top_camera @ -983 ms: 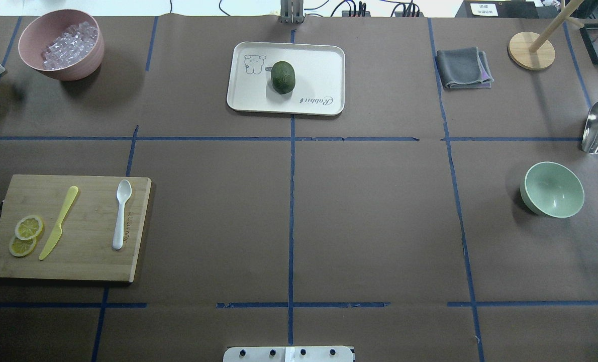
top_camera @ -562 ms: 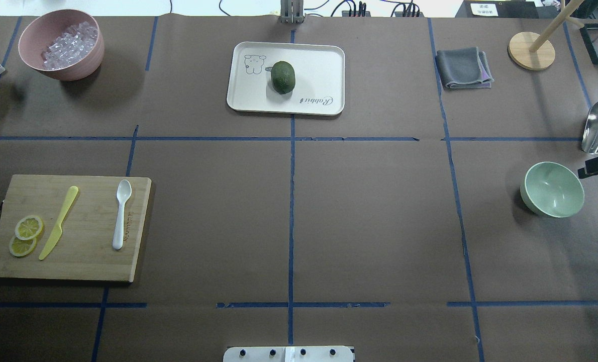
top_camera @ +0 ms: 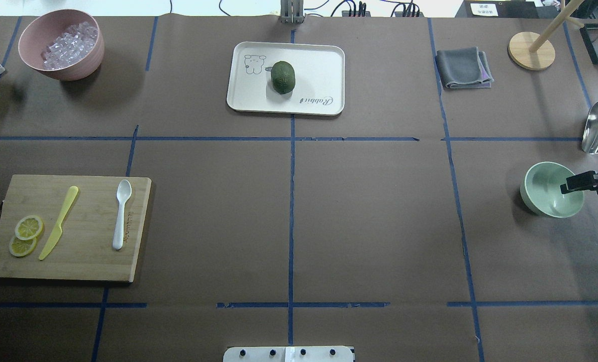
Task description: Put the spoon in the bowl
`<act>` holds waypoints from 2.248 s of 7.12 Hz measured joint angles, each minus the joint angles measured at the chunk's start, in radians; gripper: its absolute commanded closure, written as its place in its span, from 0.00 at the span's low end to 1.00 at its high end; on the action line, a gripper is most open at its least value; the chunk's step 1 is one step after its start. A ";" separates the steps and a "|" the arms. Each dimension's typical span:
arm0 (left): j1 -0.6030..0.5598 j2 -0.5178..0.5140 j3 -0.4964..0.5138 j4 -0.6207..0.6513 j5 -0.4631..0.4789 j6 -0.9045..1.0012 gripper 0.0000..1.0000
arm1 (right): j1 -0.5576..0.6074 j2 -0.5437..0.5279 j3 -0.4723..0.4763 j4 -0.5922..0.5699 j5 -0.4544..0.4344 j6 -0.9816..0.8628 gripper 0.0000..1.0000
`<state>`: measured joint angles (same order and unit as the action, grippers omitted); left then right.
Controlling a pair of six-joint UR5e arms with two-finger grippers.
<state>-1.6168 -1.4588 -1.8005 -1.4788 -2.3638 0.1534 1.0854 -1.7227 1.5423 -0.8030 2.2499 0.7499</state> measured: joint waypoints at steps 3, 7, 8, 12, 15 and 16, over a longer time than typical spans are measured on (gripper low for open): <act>0.000 0.000 0.001 0.000 0.000 -0.001 0.00 | 0.001 -0.003 0.012 0.003 0.013 0.006 1.00; 0.000 0.000 -0.001 0.000 -0.010 -0.002 0.00 | 0.021 0.025 0.200 -0.008 0.131 0.142 1.00; 0.000 0.001 -0.001 0.000 -0.014 -0.002 0.00 | -0.013 0.100 0.250 -0.013 0.138 0.288 1.00; 0.000 0.012 0.000 0.000 -0.017 -0.002 0.00 | -0.357 0.538 0.329 -0.442 -0.142 0.596 1.00; 0.000 0.017 0.002 0.000 -0.016 -0.002 0.00 | -0.581 0.713 0.298 -0.651 -0.373 0.680 0.99; 0.000 0.018 0.002 0.000 -0.017 -0.002 0.00 | -0.607 0.727 0.269 -0.650 -0.397 0.688 0.99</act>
<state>-1.6168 -1.4407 -1.7984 -1.4788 -2.3806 0.1519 0.4780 -0.9955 1.8108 -1.4526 1.8525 1.4382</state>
